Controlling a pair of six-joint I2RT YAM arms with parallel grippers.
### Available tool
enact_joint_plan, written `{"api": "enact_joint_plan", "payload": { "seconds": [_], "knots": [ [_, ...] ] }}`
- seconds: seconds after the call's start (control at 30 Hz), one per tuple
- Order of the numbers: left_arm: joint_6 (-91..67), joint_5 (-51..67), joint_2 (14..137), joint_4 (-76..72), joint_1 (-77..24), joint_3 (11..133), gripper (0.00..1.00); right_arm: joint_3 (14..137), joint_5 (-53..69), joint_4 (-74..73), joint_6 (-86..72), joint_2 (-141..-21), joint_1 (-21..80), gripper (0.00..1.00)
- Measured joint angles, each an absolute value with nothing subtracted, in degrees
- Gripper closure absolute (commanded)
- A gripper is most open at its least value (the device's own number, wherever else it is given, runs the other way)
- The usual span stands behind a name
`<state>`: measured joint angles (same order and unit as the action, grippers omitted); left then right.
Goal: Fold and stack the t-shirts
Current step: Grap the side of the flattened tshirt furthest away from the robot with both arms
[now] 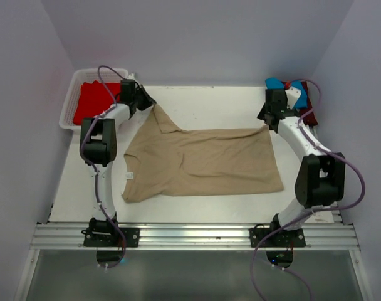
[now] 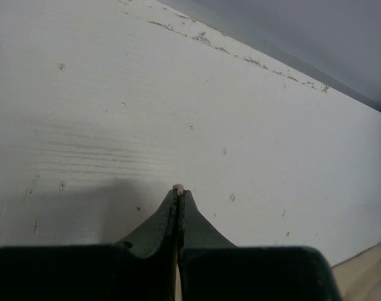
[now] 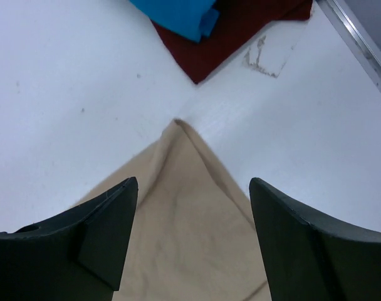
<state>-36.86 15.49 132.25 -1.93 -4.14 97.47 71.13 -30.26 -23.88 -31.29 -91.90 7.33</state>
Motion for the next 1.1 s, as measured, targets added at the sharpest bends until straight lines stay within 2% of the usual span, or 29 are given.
{"api": "enact_joint_plan", "payload": {
  "seconds": [0.2, 0.4, 0.6, 0.73, 0.87, 0.9, 0.93, 1.1],
  "knots": [
    [-36.9, 15.4, 127.7, -1.3, -4.1, 94.7, 1.0, 85.7, -27.0, -23.7, -31.6, -108.6, 2.8, 0.41],
    [-36.8, 15.3, 122.4, -0.3, -4.1, 90.7, 1.0, 89.0, -21.0, -24.9, -32.6, -116.2, -0.6, 0.45],
    [-36.8, 15.1, 120.1, -0.1, -4.1, 90.1, 1.0, 88.5, -17.2, -25.1, -34.5, -116.6, -2.7, 0.53],
    [-36.8, 15.2, 119.6, 0.1, -4.1, 89.8, 1.0, 86.8, -14.7, -24.4, -35.4, -116.6, -2.7, 0.64],
    [-36.8, 15.2, 118.8, 0.4, -4.1, 88.1, 1.0, 81.7, -10.2, -21.6, -35.7, -114.2, -2.6, 0.79],
    [-36.9, 15.2, 118.6, 0.4, -4.1, 87.6, 1.0, 80.4, -9.3, -20.9, -35.9, -113.2, -2.6, 0.92],
    [-36.9, 15.2, 118.4, 0.4, -4.1, 87.2, 1.0, 79.0, -8.3, -20.3, -35.9, -111.9, -2.6, 0.99],
    [-36.9, 15.2, 118.3, 0.5, -4.1, 85.8, 1.0, 77.8, -5.7, -16.4, -37.2, -106.8, -2.6, 1.0]
  ]
}}
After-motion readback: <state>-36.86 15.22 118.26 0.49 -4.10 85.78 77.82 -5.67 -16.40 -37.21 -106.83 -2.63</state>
